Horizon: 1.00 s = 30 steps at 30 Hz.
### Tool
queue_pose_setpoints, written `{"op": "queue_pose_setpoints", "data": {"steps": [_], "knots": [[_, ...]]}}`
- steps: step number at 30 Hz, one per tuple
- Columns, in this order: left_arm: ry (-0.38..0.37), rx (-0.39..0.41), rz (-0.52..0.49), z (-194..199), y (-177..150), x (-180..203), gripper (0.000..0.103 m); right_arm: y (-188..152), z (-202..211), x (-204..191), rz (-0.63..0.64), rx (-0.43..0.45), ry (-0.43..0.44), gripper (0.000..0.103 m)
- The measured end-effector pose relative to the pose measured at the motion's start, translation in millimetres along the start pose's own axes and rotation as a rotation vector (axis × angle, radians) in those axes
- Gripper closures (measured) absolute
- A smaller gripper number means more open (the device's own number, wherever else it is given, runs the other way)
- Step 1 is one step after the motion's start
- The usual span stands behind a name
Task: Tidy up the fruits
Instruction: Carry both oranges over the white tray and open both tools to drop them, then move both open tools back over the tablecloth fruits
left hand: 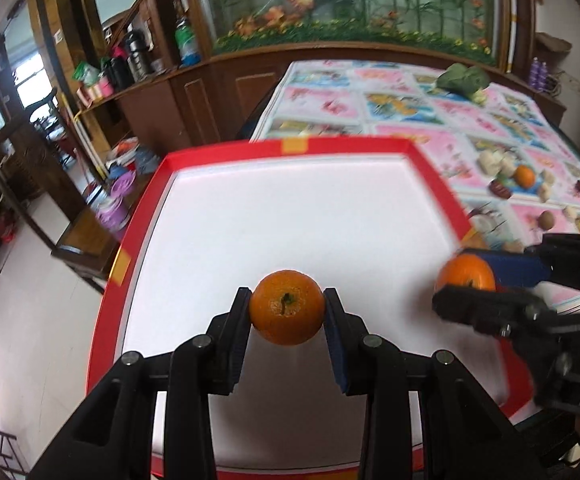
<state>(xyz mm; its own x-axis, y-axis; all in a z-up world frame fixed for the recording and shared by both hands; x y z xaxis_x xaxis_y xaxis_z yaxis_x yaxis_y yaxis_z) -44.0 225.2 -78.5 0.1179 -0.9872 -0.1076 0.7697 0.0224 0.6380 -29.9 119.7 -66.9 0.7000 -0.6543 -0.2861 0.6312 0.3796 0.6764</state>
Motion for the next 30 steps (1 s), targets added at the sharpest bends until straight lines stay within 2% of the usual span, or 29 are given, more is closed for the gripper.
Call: {"op": "queue_pose_setpoints", "data": {"steps": [6, 7, 8, 10, 12, 16, 20, 23, 27, 30], "knots": [[0.023, -0.027, 0.023, -4, -14, -14, 0.066, -10, -25, -14, 0.008, -0.072, -0.009, 0.068], [0.022, -0.028, 0.024, -4, -14, -14, 0.061, -13, -26, -17, 0.007, -0.081, -0.011, 0.068], [0.029, -0.029, 0.023, -4, -14, -14, 0.049, -16, -27, -19, 0.006, -0.089, -0.014, 0.068], [0.053, -0.019, 0.032, -1, -13, -17, 0.036, -19, -28, -22, 0.002, -0.104, -0.021, 0.066], [0.061, 0.008, 0.035, 6, -8, -17, 0.035, -21, -26, -24, 0.003, -0.111, -0.026, 0.058], [0.022, 0.053, 0.038, 20, 2, -5, 0.029, -12, 5, -16, -0.017, -0.003, 0.000, 0.057], [-0.039, 0.090, -0.023, 32, 12, 28, 0.027, -9, 51, 21, -0.064, 0.112, -0.056, 0.051], [-0.104, 0.101, -0.087, 39, 17, 62, 0.026, -21, 87, 65, -0.130, 0.161, -0.152, 0.048], [-0.210, 0.096, -0.180, 44, 18, 116, 0.026, -52, 121, 118, -0.223, 0.157, -0.270, 0.048], [-0.250, 0.094, -0.225, 46, 19, 143, 0.026, -72, 140, 148, -0.270, 0.138, -0.348, 0.048]]}}
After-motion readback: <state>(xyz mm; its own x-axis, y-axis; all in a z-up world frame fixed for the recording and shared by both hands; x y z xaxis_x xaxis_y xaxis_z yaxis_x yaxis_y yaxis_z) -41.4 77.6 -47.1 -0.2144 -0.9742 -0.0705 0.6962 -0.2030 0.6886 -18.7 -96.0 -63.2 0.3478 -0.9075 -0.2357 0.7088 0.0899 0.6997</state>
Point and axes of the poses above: each gripper's, at about its wrist camera, not at the fingertips, and z roughly against the way its jaws point, x to its right, y to its top, the point moved 7 cm from there along -z, roughly the way its jaws point, and after that the axes turned 2 degrees about z, right-handed, at the moved point
